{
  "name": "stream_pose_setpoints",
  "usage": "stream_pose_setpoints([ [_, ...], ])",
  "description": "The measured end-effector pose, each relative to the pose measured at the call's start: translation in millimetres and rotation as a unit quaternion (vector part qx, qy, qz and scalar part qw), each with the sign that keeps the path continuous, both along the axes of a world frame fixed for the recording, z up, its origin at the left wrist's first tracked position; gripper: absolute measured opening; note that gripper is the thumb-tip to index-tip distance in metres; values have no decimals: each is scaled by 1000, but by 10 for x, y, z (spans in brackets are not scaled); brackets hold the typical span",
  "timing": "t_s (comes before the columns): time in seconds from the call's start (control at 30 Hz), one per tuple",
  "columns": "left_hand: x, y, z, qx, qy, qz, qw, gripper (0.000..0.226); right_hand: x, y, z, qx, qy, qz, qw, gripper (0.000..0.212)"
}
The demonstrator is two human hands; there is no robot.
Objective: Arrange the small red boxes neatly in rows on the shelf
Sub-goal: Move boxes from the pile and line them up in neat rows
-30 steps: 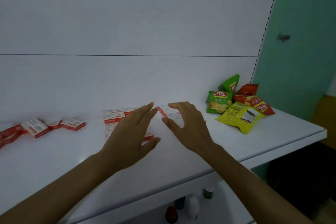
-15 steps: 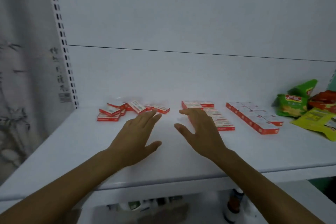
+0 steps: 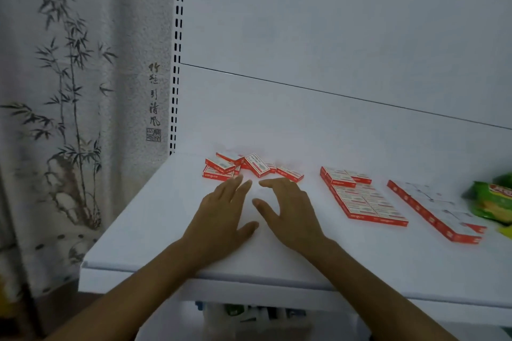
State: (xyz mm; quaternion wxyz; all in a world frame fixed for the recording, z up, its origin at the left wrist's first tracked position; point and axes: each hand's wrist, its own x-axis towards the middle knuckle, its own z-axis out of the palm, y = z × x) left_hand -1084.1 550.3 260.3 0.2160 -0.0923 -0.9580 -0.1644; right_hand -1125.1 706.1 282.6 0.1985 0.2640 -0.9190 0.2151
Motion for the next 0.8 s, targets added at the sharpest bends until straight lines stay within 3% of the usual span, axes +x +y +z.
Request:
stream_pose_setpoints([
  [0.27, -246, -262, 72, -26, 49, -35, 998, 86, -84, 2, 45, -19, -11, -14, 1000, 57],
  [0.37, -414, -384, 163, -17, 57, -1, 998, 80, -154, 52, 101, -17, -6, -14, 1000, 52],
  [0.53, -543, -447, 44, 35, -62, 75, 995, 82, -283, -13, 73, -5, -15, -7, 1000, 40],
  [0.8, -557, -460, 4, 20, -65, 87, 994, 78, -792, -533, 61, 15, 3, 29, 999, 35],
])
